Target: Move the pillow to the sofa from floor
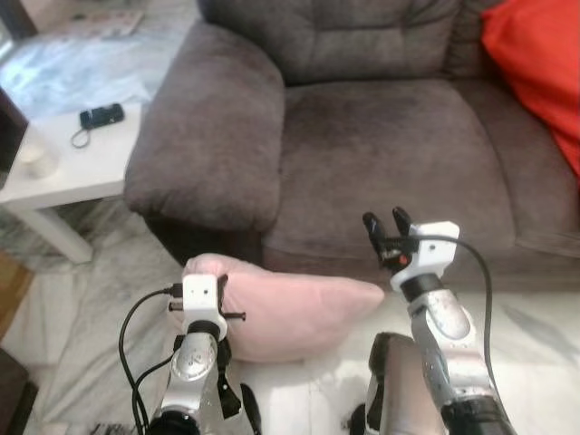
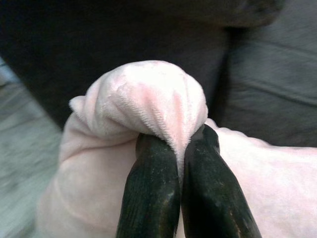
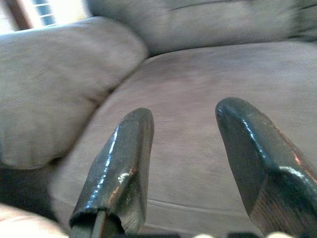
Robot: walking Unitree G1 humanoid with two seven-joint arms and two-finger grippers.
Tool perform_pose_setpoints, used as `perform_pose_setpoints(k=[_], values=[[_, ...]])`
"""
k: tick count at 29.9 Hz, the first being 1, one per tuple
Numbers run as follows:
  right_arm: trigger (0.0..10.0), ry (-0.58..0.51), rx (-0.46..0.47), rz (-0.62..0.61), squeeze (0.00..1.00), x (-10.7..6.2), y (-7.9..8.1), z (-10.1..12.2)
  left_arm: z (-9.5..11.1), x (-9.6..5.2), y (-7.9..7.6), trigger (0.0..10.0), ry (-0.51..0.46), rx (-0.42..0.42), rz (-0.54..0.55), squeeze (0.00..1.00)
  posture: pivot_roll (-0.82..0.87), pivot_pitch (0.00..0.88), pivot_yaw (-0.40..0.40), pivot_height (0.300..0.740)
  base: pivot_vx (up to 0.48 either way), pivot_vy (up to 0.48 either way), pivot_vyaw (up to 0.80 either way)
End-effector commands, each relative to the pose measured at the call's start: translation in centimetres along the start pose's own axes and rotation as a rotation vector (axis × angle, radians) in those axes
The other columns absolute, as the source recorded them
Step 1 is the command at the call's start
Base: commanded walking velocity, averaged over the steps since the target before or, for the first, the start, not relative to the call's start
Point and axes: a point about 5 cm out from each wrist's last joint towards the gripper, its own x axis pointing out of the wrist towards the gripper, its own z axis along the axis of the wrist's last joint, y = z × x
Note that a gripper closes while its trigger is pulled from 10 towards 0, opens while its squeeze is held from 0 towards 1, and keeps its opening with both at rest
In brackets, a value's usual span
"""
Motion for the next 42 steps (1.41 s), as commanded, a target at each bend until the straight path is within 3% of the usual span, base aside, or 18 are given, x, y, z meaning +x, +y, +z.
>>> perform_pose_setpoints(k=[1,17,37,42], values=[[10.0,0.003,0.003,-0.001,0.00,0.0,0.2,-0.2,3.6,1.2,1.3,10.0,-0.179,-0.011,0.050,0.00,-0.12,0.087,0.073,0.516,-0.300,0.000,0.00],[10.0,0.002,0.014,-0.002,0.00,0.0,0.6,-0.6,3.9,1.2,1.7,10.0,-0.182,-0.006,0.062,0.00,-0.11,0.101,0.080,0.516,-0.299,0.000,0.00],[10.0,0.015,0.007,-0.021,0.00,-0.1,0.5,-1.0,5.3,1.3,1.6,10.0,-0.216,-0.015,0.036,0.00,-0.09,0.100,0.084,0.516,0.000,0.000,0.00],[10.0,0.009,0.008,-0.021,0.00,0.0,0.5,-0.9,5.5,1.2,1.6,10.0,-0.217,-0.014,0.031,0.00,-0.09,0.098,0.086,0.537,0.000,0.000,0.00]])
